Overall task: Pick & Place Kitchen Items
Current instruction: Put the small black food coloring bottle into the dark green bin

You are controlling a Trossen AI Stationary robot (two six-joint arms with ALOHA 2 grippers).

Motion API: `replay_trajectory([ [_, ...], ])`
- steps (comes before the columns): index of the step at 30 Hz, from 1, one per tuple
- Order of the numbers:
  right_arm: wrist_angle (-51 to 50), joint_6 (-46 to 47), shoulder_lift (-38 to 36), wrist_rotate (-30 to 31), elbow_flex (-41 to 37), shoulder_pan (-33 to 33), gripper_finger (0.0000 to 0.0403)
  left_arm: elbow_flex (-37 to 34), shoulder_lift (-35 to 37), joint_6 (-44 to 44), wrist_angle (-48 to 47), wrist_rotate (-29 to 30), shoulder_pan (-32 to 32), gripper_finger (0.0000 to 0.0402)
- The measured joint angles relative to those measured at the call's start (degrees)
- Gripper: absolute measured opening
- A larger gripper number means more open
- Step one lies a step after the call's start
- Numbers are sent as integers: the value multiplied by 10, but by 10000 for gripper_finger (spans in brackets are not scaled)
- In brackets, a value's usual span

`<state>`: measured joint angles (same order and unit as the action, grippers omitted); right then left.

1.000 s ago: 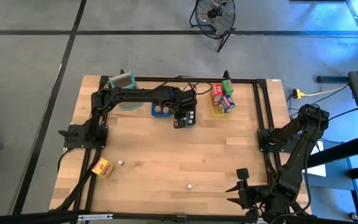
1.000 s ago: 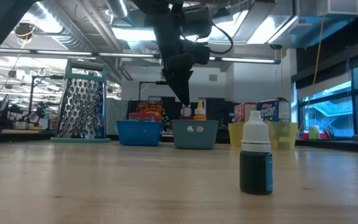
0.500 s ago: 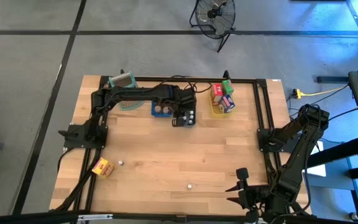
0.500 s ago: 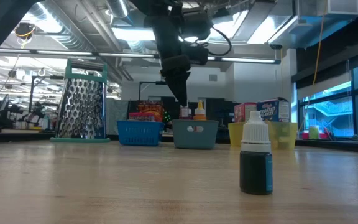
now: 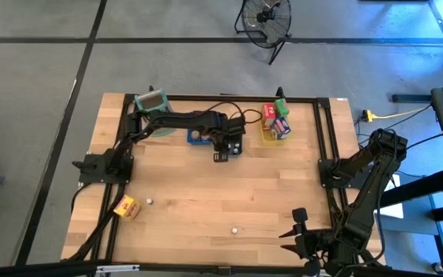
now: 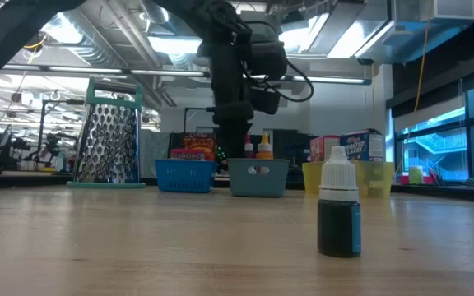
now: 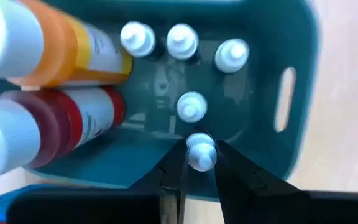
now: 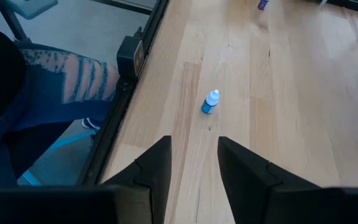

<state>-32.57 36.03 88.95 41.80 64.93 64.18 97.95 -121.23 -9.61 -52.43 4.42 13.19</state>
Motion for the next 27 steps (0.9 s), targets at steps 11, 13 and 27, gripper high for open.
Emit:
replay_trajectory([
  [11, 0, 2, 0, 0, 0, 0, 133, 0, -3, -6, 2, -4, 6, 54],
  [13, 0, 2, 0, 0, 0, 0, 133, 0, -3, -6, 4, -5, 6, 54],
  [27, 0, 2, 0, 0, 0, 0, 133, 0, -3, 0, 17, -20, 7, 54],
])
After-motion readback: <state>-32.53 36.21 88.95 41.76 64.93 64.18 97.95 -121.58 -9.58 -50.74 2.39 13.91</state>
